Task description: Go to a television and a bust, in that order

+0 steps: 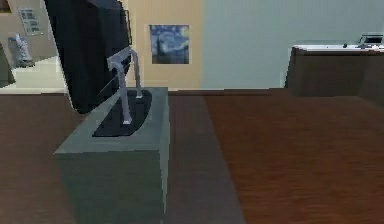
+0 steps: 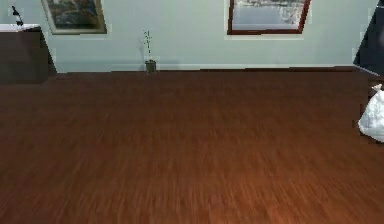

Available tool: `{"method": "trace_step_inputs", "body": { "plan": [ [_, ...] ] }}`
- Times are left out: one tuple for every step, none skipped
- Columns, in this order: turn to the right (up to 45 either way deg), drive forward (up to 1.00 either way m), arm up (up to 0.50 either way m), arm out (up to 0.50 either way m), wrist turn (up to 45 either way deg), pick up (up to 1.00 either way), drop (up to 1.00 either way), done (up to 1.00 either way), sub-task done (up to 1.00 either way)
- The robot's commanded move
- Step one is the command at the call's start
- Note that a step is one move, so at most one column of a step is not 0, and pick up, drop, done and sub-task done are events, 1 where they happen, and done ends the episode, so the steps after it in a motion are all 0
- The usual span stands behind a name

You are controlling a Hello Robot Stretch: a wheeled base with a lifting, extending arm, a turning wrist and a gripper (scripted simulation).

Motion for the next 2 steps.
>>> {"method": "trace_step_inputs", "body": {
  "plan": [
    [6.0, 0.0, 0.0, 0.0, 0.0, 0.0, 0.0, 0.0, 0.0],
    [0.0, 0.4, 0.0, 0.0, 0.0, 0.0, 0.0, 0.0, 0.0]
  ]
}}
